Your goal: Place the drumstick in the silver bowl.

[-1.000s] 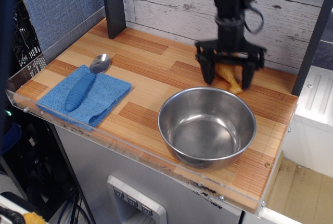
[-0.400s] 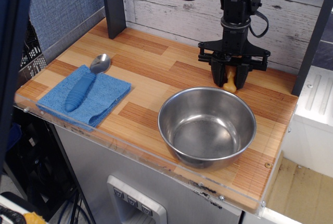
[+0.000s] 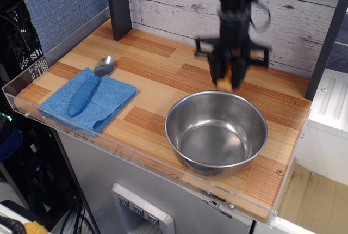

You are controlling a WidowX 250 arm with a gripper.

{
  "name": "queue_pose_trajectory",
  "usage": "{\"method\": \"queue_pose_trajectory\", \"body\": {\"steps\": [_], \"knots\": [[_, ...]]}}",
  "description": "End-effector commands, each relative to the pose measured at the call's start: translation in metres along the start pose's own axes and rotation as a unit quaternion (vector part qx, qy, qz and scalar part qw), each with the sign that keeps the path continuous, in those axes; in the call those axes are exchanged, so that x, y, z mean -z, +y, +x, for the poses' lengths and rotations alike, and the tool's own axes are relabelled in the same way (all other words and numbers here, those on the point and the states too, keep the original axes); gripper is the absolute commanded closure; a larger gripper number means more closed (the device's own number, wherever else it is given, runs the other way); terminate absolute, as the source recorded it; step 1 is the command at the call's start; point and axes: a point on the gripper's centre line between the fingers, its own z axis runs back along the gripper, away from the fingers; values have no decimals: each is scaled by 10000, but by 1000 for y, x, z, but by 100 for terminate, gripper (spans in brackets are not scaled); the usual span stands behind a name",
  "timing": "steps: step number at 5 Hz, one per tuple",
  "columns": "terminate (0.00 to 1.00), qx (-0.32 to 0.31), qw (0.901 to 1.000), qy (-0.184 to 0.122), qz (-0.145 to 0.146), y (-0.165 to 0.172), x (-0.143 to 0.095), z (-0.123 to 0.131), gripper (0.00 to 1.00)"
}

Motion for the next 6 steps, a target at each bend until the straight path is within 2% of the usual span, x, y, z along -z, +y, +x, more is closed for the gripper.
{"method": "queue_pose_trajectory", "body": {"steps": [1,2,3,4,5,6], "knots": [[0,-358,9884,-1422,-399,25,-105,-26,100],[0,0,9893,-1394,-427,9,-108,-58,100],[0,373,9928,-1118,-203,-1,-84,-87,100],[0,732,9949,-673,186,-1,-40,-112,100],[0,897,9949,-232,397,6,0,-126,100],[0,977,9942,77,438,8,27,-126,100]]}}
